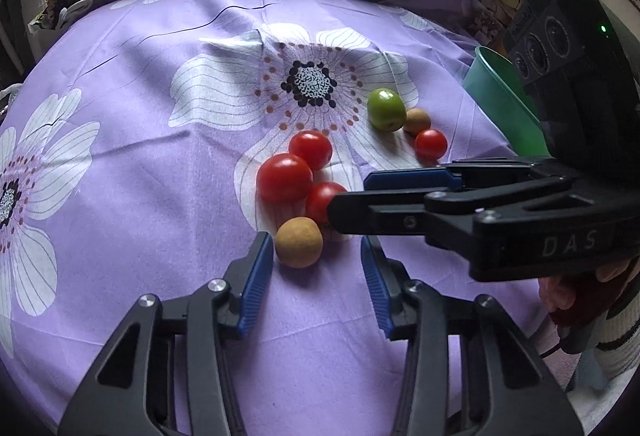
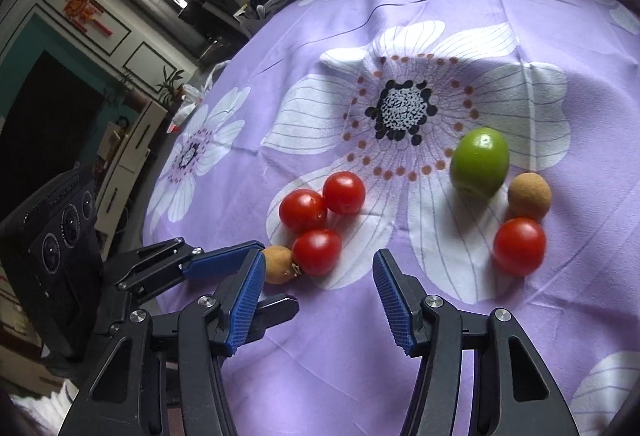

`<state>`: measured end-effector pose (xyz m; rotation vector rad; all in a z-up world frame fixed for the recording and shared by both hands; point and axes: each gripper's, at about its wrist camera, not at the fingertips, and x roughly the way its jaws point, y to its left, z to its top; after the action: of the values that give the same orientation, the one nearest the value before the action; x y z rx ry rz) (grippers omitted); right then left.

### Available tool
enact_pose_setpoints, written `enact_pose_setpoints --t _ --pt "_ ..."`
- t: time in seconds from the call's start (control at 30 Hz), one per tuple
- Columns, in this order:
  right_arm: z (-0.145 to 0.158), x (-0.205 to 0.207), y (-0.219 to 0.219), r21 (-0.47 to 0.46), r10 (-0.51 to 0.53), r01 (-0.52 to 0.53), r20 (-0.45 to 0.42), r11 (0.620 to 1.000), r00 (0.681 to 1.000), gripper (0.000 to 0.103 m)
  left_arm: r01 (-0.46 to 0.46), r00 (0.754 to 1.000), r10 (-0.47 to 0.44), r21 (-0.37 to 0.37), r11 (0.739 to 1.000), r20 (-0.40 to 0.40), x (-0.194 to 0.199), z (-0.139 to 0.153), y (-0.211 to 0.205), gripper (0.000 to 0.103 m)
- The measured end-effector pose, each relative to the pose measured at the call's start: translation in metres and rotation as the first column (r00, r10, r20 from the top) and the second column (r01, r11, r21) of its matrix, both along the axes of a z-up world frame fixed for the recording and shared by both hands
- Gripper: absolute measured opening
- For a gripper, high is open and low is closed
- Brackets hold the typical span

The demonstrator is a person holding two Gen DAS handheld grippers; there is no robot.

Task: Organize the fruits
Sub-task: 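Grasp the small brown fruit with the left tool while the right tool grasps a cherry tomato, then carry both fruits over the green bowl and open both tools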

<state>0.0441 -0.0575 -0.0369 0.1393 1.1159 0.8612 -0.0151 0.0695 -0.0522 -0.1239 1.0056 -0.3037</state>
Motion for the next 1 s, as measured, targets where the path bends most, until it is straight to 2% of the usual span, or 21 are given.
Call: enact_pose_setpoints --t 0.03,0.17,0.27,0.33,0.37,0.43,0.57,0.73,0.9,1.0 --pt "-0.002 0.0 0.004 -0.003 0.008 -0.008 -0.002 1.0 1.0 0.045 -0.001 1.0 0.001 0.0 1.0 -0.002 0.001 0.0 0.0 0.042" --pt "-0.006 0.003 0.013 -0.018 0.01 -0.01 -0.001 1.0 1.0 0.045 -0.004 1.0 0.004 0.022 1.0 0.0 0.004 -0.001 0.0 0.037" --pt "-0.007 0.007 0.013 -0.014 -0.002 0.002 -0.008 1.0 1.0 0.039 0.0 1.0 0.0 0.03 1.0 0.003 0.005 -0.001 0.001 0.035" --pt "-0.01 0.011 0.012 -0.025 -0.007 0.006 -0.024 1.0 1.0 0.031 0.001 1.0 -0.001 0.044 0.999 0.003 0.006 -0.002 0.002 0.03" --pt "-0.011 0.011 0.011 -0.024 -0.01 0.009 -0.029 1.0 1.0 0.031 -0.002 1.0 0.002 0.045 0.999 0.003 0.006 -0.003 0.003 0.027" --pt "-0.011 0.009 0.01 -0.031 -0.005 0.004 -0.033 0.999 0.999 0.031 -0.001 1.0 0.001 0.039 0.999 -0.002 0.007 -0.003 0.005 0.028" --pt "-0.01 0.007 0.009 -0.044 0.001 -0.001 -0.016 0.999 1.0 0.031 0.011 1.0 -0.011 0.099 0.995 0.007 0.009 -0.004 -0.003 0.026" --pt "-0.007 0.003 0.006 -0.075 0.014 -0.013 0.001 0.997 1.0 0.031 0.021 1.0 -0.022 0.121 0.992 0.004 0.008 -0.005 -0.005 0.025" --pt "-0.004 -0.002 0.013 -0.137 0.044 -0.034 0.069 0.99 0.997 0.03 0.029 1.0 -0.029 0.127 0.991 0.001 0.008 -0.006 -0.005 0.025" --pt "-0.004 -0.003 0.011 -0.135 0.029 -0.019 0.073 0.991 0.997 0.029 0.023 1.0 -0.023 0.105 0.994 0.002 0.007 -0.005 -0.003 0.025"
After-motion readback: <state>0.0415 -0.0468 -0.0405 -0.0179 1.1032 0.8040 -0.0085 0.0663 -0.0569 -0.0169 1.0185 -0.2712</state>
